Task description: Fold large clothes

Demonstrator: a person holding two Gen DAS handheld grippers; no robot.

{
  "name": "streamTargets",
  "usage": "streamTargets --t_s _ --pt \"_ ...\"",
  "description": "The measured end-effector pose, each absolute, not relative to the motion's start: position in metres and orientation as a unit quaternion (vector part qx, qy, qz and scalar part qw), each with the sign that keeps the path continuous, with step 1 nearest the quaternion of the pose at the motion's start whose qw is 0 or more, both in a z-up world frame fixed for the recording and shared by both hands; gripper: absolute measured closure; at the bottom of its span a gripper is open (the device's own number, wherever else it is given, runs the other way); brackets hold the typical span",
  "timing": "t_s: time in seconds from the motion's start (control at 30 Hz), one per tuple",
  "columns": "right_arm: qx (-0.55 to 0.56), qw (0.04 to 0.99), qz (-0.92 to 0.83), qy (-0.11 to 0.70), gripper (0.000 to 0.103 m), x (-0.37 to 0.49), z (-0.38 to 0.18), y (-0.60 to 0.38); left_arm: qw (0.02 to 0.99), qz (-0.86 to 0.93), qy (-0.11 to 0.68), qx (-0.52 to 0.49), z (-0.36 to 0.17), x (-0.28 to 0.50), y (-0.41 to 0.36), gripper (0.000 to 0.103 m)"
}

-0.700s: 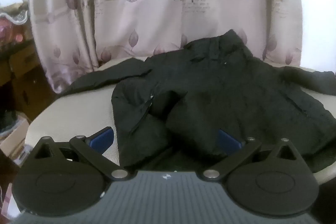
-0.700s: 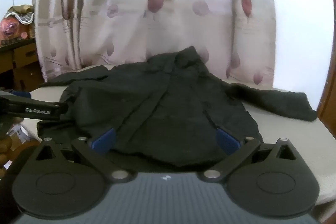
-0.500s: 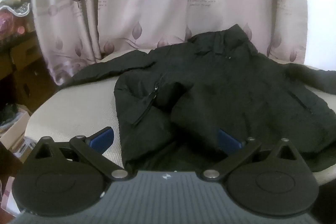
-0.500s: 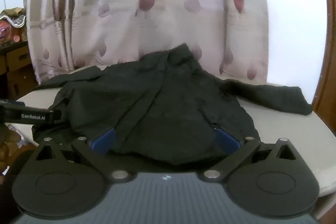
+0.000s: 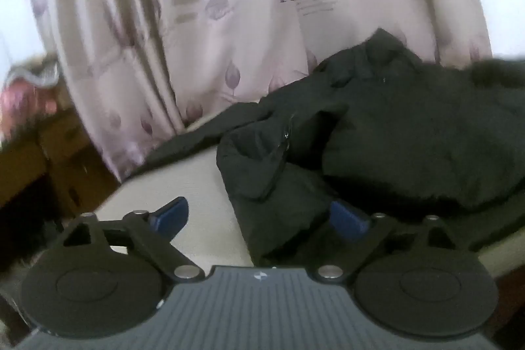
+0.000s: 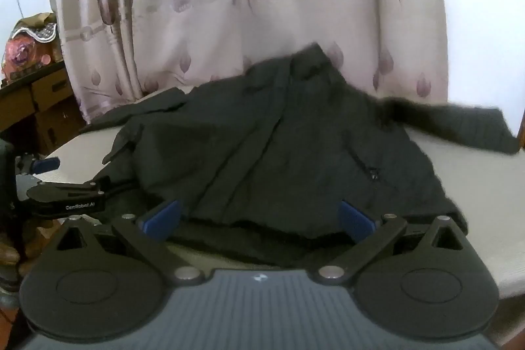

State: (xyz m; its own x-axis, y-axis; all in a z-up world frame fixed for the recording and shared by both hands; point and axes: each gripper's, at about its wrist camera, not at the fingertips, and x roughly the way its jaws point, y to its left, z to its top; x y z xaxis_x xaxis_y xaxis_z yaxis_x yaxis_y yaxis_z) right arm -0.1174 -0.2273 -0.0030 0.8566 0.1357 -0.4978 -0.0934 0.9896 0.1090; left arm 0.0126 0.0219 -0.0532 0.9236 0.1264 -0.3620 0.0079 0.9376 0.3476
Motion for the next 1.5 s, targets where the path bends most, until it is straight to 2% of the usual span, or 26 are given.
streamTargets --t_s 0.27,0.37,0.53,0.7,0.77,0.9,1.07,1.27,1.5 --pt "0.085 0.952 0.062 0.289 0.000 -0.108 -0.015 -0.237 0.952 -0.015 0.182 0.244 -0.079 0.028 0.010 0.013" --pt "0.092 0.949 0.063 0.296 0.000 -0.106 -0.017 -0.236 0.952 0.002 0.190 0.239 -0.086 0.043 0.012 0.013" --pt "0.092 0.945 0.068 0.308 0.000 -0.104 -0.021 -0.232 0.951 0.095 0.214 0.203 -0.082 0.063 0.031 0.010" --pt "0.097 0.941 0.072 0.315 0.000 -0.098 -0.024 -0.234 0.934 0.265 0.216 0.099 -0.077 0.036 0.082 0.006" --pt "0.101 0.940 0.073 0.317 0.000 -0.097 -0.025 -0.236 0.933 0.269 0.235 0.032 -0.075 0.021 0.111 0.006" --pt "0.102 0.937 0.081 0.324 0.000 -0.093 -0.027 -0.236 0.932 0.276 0.225 0.072 -0.074 -0.003 0.110 0.003" --pt "0.102 0.935 0.090 0.328 0.000 -0.088 -0.024 -0.238 0.933 0.221 0.282 -0.023 -0.063 -0.004 0.133 0.003" --pt "0.096 0.937 0.089 0.323 0.000 -0.086 -0.023 -0.245 0.944 0.226 0.237 -0.035 -0.045 -0.025 0.137 0.002" --pt "0.115 0.959 0.028 0.257 0.000 -0.086 -0.005 -0.290 0.966 0.197 0.168 0.003 -0.003 -0.010 0.113 0.000"
